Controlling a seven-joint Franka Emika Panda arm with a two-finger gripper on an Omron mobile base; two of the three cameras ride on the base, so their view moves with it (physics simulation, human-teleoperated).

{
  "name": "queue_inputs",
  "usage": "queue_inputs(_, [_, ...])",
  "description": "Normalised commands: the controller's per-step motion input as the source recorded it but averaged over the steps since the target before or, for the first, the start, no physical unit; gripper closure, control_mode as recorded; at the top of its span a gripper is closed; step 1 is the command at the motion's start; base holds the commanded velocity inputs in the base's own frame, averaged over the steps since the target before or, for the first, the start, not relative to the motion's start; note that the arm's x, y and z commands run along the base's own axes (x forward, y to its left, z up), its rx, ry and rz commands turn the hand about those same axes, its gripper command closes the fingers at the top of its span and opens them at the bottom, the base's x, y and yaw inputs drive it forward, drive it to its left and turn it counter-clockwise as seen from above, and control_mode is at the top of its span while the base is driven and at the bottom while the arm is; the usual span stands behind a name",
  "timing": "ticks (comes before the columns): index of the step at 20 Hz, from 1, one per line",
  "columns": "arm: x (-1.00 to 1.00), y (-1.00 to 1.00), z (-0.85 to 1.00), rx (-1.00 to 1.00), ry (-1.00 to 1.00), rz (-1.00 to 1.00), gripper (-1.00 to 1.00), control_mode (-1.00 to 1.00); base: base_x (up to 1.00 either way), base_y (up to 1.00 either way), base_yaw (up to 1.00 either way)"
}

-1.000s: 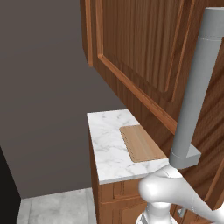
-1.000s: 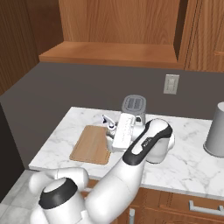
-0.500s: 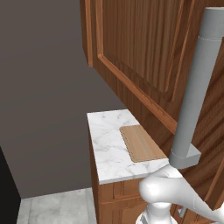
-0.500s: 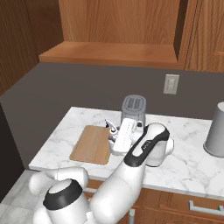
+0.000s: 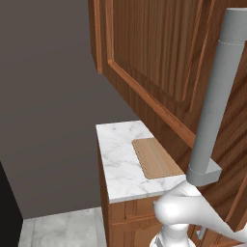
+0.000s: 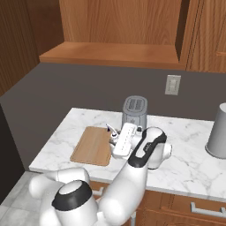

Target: Grab the spray bottle from the cabinet, then place it next to the cutting board for sanitizing. Then grab the dish brush from the countertop next to the sink and place it next to the cutting board.

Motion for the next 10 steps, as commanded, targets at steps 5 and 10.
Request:
queue_inputs(5, [0.2,-0.05,-0.31,0.0,0.0,0.0,1.0,-1.0,0.0,0.0,0.0])
queue_inputs(10, [0.18,-0.08,-0.3,0.0,0.01,0.0,1.0,-1.0,0.0,0.0,0.0])
